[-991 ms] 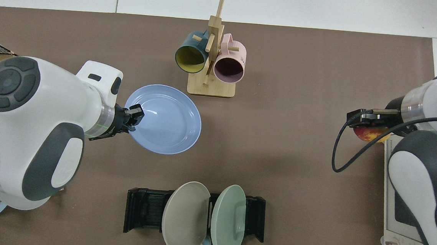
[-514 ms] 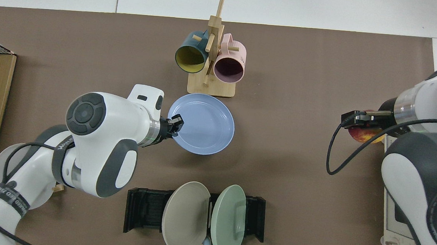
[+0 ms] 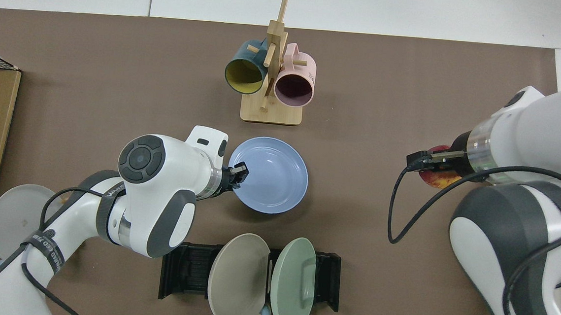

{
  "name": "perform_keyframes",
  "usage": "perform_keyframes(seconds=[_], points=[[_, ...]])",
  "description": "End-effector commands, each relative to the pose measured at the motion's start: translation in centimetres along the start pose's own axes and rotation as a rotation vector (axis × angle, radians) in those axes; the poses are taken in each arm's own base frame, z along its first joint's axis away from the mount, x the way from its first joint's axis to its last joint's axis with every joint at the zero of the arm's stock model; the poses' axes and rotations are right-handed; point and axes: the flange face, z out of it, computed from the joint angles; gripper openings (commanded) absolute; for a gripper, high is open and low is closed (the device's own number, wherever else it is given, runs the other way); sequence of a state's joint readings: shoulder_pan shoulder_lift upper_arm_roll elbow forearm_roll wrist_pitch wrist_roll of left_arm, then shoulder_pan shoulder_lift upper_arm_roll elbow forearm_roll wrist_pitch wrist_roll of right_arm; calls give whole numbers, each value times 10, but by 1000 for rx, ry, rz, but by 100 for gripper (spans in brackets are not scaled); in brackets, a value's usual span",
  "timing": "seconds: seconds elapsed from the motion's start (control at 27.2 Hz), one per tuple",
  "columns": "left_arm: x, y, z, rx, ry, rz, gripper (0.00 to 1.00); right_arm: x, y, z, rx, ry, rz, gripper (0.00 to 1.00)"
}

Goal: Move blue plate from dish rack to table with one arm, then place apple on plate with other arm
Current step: 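Lower the plate onto the table while the right gripper carries the apple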

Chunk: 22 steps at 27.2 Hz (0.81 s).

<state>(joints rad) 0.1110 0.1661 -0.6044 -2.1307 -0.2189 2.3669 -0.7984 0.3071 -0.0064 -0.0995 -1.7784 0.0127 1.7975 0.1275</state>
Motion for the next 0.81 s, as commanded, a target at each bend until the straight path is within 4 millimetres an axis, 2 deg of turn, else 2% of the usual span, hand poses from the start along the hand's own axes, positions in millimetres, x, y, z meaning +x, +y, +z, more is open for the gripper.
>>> perform_keyframes(seconds=[0.0, 0.07, 0.18, 0.26, 0.48, 0.66, 0.77], points=[[-2, -5, 1, -1, 31, 12, 75, -14, -23, -7, 6, 4, -74, 7], [1, -7, 1, 17, 39, 23, 96, -17, -35, -8, 11, 6, -95, 7], [5, -11, -1, 69, 45, 45, 100, -21, -49, -8, 15, 5, -121, 7], [11, -12, -10, 109, 38, 55, 100, -23, -58, -7, 14, 1, -139, 7], [42, -19, -75, 172, 58, 31, 100, -33, -84, -6, 13, -16, -201, 7], [61, -46, -129, 222, 56, 30, 100, -48, -116, -9, 16, -20, -263, 7], [68, -52, -175, 257, 3, 99, 100, -56, -132, -10, 18, -19, -297, 7]])
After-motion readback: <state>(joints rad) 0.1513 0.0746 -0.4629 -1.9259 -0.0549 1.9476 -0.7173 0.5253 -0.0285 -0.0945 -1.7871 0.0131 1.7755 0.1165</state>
